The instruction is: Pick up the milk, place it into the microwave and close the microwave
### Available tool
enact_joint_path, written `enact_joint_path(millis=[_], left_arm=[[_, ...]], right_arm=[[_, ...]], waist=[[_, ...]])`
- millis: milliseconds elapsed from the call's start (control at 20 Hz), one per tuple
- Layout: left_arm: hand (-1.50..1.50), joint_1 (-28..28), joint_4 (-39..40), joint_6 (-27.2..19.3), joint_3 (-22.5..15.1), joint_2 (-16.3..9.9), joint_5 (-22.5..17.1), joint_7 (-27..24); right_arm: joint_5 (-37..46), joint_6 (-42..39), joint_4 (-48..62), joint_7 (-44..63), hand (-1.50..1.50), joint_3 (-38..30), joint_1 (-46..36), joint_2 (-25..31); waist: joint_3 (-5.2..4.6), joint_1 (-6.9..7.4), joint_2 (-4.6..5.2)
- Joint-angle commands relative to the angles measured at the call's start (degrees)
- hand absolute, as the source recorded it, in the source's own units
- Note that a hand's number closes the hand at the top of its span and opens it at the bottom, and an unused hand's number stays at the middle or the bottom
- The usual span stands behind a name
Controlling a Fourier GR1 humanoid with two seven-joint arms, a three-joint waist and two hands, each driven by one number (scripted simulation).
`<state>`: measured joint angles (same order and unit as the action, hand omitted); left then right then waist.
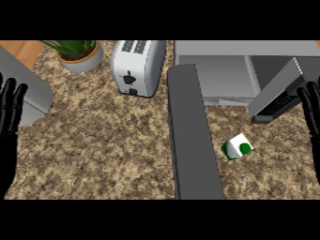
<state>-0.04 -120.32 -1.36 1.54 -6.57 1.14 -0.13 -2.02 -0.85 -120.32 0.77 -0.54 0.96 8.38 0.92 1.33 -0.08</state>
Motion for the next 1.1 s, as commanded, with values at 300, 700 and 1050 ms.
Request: enact_joint_path(millis=[300, 700, 1050], left_arm=[[-1.5, 1.24, 1.8, 2.76, -0.6, 4.23, -9.87, 3.29], [-1.5, 16.32, -15.57, 8.36, 3.28, 0.72, -20.05, 8.84], [-1.5, 24.1, -16.59, 13.05, 6.15, 2.09, -23.07, 5.1]], right_arm=[[-7.64, -10.68, -1.09, -1.41, -1.5, 5.64, 1.62, 0.81], [-4.58, -9.06, -5.06, 0.0, -1.5, 5.97, 7.2, -1.03], [0.69, -9.2, 1.41, -5.83, -1.5, 5.17, 9.9, -2.26]], waist=[[-0.93, -1.27, 0.02], [-0.93, -0.9, -0.1], [-0.92, -1.02, -0.03]])
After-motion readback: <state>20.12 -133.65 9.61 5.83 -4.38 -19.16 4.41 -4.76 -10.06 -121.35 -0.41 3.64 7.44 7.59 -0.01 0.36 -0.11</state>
